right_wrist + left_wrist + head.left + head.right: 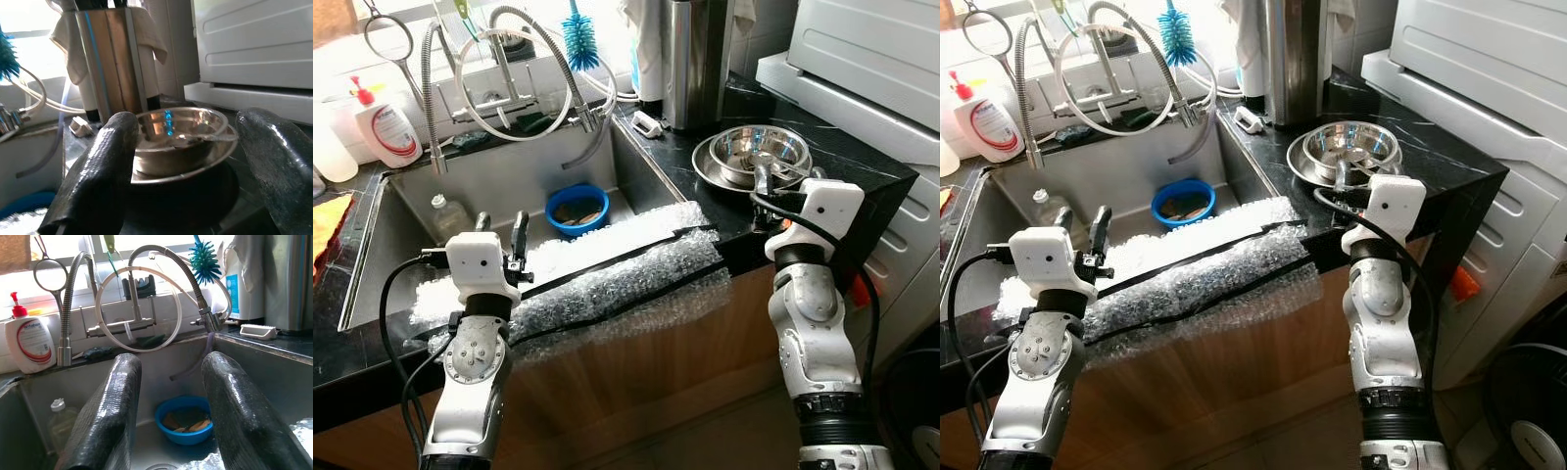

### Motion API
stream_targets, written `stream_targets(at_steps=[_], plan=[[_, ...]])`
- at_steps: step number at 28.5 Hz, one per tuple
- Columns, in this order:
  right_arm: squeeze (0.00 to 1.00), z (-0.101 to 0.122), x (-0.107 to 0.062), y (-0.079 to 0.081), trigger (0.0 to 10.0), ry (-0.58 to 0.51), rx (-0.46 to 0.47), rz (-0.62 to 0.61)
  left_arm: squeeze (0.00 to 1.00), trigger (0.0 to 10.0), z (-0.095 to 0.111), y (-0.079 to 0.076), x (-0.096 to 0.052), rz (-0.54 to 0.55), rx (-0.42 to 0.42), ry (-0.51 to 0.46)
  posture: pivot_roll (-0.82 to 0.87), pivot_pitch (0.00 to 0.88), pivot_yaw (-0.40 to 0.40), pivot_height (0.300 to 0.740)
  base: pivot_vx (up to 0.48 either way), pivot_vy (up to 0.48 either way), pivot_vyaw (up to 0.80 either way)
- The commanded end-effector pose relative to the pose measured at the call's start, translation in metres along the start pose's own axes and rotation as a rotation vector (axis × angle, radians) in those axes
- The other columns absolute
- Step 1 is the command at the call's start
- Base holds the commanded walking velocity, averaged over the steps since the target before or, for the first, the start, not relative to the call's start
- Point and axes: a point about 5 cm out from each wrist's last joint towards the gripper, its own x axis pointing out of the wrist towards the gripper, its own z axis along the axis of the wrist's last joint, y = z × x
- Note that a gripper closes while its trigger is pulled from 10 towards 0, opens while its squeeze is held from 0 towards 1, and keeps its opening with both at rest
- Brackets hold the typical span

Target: Kitchen organization

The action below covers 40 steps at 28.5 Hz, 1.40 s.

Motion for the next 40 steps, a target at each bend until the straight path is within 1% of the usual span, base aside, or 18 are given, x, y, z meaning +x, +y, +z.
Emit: stream_targets(at_steps=[1,5,9,12,17,25,26,28,29,30,31,33,34,35,40], plan=[[0.00,0.001,0.005,0.005,10.0,0.011,-0.011,0.018,0.00,10.0,-0.003,-0.001,0.000,-0.012,0.010,0.019,-0.19,0.000,0.151,0.740,0.000,0.000,0.00],[0.00,0.001,0.009,0.008,10.0,0.020,-0.017,0.045,0.00,10.0,-0.003,-0.002,0.001,-0.017,0.008,0.021,-0.18,0.000,0.153,0.740,0.000,0.000,0.00],[0.00,0.000,0.010,0.009,10.0,0.030,-0.019,0.047,0.00,10.0,-0.004,-0.002,0.000,-0.012,0.009,0.026,-0.18,0.000,0.153,0.740,0.000,0.000,0.00],[0.00,-0.005,0.010,0.009,10.0,0.056,-0.040,0.051,0.00,10.0,-0.005,-0.001,0.000,0.006,-0.012,0.034,-0.17,0.000,0.153,0.740,0.000,0.000,0.00],[0.00,-0.005,0.014,0.008,10.0,0.060,-0.037,0.047,0.00,10.0,-0.005,-0.001,0.001,0.001,0.005,0.032,-0.17,0.000,0.154,0.740,0.000,0.000,0.00],[0.00,-0.004,0.021,0.007,10.0,0.061,-0.051,0.044,0.00,10.0,-0.006,-0.002,0.000,-0.001,0.009,0.036,-0.17,0.000,0.153,0.740,0.000,0.000,0.00],[0.00,-0.004,0.023,0.008,3.9,0.063,-0.053,0.043,0.00,10.0,-0.006,-0.002,0.001,-0.001,0.008,0.036,-0.17,0.000,0.152,0.740,0.000,0.000,0.00],[0.00,-0.004,0.023,0.008,3.9,0.062,-0.051,0.042,0.00,10.0,-0.006,-0.002,0.001,-0.002,0.008,0.036,-0.17,0.000,0.152,0.740,0.000,0.000,0.00],[0.00,-0.004,0.024,0.008,0.0,0.058,-0.050,0.043,0.00,10.0,-0.006,-0.002,0.001,-0.001,0.008,0.035,-0.17,0.000,0.152,0.740,0.000,0.000,0.00],[0.00,-0.004,0.024,0.008,0.0,0.058,-0.050,0.043,0.00,10.0,-0.006,-0.002,0.001,-0.001,0.008,0.035,-0.17,0.000,0.152,0.740,0.000,0.000,0.00],[0.00,-0.005,0.025,0.008,1.9,0.069,-0.055,0.043,0.00,10.0,-0.006,-0.002,0.001,0.000,0.009,0.035,-0.17,0.000,0.152,0.740,0.000,0.000,0.00],[0.00,-0.005,0.025,0.008,1.9,0.077,-0.060,0.042,0.00,10.0,-0.006,-0.002,0.001,0.000,0.009,0.036,-0.17,0.000,0.152,0.740,0.000,0.000,0.00],[0.00,-0.006,0.025,0.009,2.4,0.076,-0.052,0.042,0.00,10.0,-0.006,-0.002,0.001,0.001,0.009,0.035,-0.17,0.000,0.152,0.740,0.000,0.000,0.00],[0.00,-0.006,0.026,0.009,10.0,0.075,-0.054,0.046,0.00,10.0,-0.006,-0.002,0.001,0.000,0.009,0.036,-0.17,0.000,0.154,0.740,0.000,0.000,0.00],[0.00,-0.005,0.027,0.011,10.0,0.071,-0.050,0.044,0.00,10.0,-0.006,-0.002,0.001,0.000,0.009,0.036,-0.16,0.000,0.155,0.740,0.000,0.000,0.00]])
